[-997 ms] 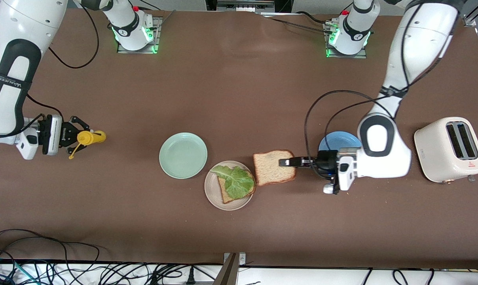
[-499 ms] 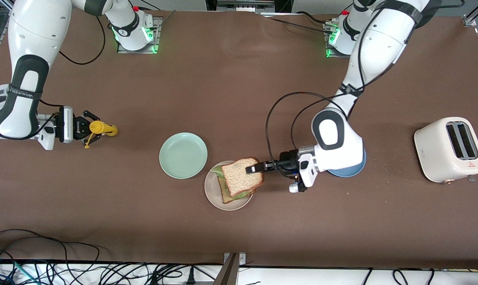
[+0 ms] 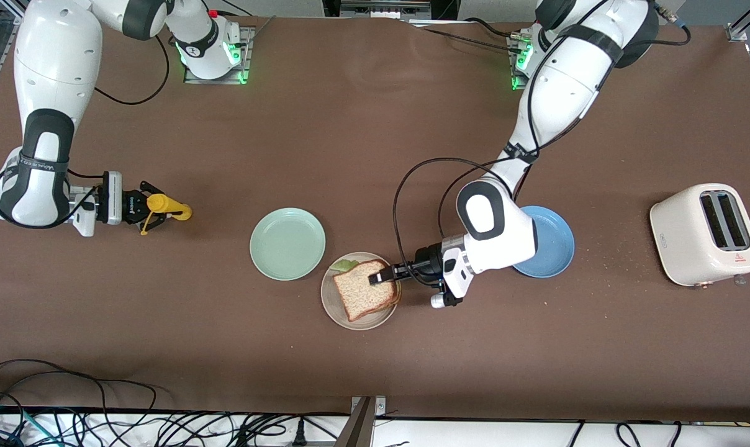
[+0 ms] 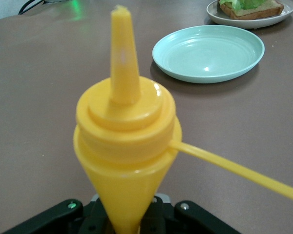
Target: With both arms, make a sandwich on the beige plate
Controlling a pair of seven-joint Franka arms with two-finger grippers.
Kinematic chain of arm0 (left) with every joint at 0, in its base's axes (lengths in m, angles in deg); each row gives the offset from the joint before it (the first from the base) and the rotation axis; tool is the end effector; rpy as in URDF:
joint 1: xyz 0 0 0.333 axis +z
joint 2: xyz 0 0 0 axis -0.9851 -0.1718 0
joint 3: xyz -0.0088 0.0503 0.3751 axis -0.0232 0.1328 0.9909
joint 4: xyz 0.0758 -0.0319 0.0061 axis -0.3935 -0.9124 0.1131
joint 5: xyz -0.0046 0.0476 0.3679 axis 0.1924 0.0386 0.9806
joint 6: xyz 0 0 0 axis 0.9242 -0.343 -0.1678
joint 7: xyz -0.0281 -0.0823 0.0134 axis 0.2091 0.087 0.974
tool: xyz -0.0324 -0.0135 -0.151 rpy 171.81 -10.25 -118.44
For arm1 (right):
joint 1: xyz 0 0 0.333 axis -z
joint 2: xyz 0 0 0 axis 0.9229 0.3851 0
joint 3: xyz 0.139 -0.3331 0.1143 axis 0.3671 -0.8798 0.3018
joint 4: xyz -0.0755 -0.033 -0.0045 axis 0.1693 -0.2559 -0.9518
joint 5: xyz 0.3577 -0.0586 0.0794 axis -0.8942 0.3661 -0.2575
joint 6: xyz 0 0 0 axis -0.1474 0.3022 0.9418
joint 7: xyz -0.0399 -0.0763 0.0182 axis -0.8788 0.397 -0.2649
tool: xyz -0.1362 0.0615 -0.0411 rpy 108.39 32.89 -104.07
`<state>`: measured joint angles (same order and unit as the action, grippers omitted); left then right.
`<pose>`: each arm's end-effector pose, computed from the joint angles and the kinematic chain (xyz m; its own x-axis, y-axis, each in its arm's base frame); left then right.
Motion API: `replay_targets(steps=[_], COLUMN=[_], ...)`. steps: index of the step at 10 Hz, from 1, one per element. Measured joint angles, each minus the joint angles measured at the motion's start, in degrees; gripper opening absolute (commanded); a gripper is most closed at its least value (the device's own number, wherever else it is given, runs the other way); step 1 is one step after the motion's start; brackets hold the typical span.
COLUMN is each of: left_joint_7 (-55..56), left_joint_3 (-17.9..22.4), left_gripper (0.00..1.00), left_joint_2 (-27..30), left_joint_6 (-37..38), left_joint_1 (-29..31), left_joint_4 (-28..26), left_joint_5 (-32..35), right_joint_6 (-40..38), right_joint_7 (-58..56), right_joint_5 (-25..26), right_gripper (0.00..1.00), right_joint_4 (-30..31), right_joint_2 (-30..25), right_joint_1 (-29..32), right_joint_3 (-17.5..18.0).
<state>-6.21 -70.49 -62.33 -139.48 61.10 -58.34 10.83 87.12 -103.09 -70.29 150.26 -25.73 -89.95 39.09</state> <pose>0.7265 -0.4154 0.2441 0.9625 0.2532 -0.0975 0.2026 -0.4314 0.8791 0.5720 -0.0572 0.1901 0.0294 0.6476 0.7614 0.9838 0.1158 -0.1365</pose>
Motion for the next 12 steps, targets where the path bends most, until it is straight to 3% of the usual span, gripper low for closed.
replay_targets(steps=[1,2,3,4,5,8,12], left_joint_7=[0.0,0.0,0.0,0.0,-0.15,-0.14,-0.15], left_joint_3=[0.0,0.0,0.0,0.03,0.25,1.59,2.27], left_gripper=[0.0,0.0,0.22,0.99,1.0,1.0,1.0], left_joint_2=[-0.73,-0.99,-0.98,-0.98,-0.98,-0.88,0.28], left_joint_6=[-0.69,-1.07,-1.26,-1.29,-1.35,-1.41,-1.42], left_joint_1=[-0.64,-1.12,-1.41,-1.48,-1.48,-1.36,-1.35], left_joint_4=[0.61,0.79,0.89,0.96,0.99,1.02,-1.04], left_joint_5=[0.0,0.0,0.0,0.0,0.59,5.48,5.61], right_joint_6=[0.37,0.91,1.03,1.03,1.04,1.05,1.02], right_joint_7=[-0.66,-1.12,-1.37,-1.49,-1.57,-1.63,-1.63], right_joint_5=[-0.01,-0.01,-0.02,-0.02,-0.02,-0.02,3.07], right_gripper=[0.09,0.31,0.69,0.81,1.0,1.0,1.0], right_joint_4=[-0.02,-0.04,-0.26,-0.61,-0.82,-1.5,-4.28], right_joint_2=[0.07,0.14,0.15,0.15,0.15,0.16,0.17], right_joint_1=[0.5,1.19,2.07,2.68,2.95,3.46,9.01], right_joint_3=[0.73,1.69,2.68,3.16,3.41,3.48,3.44])
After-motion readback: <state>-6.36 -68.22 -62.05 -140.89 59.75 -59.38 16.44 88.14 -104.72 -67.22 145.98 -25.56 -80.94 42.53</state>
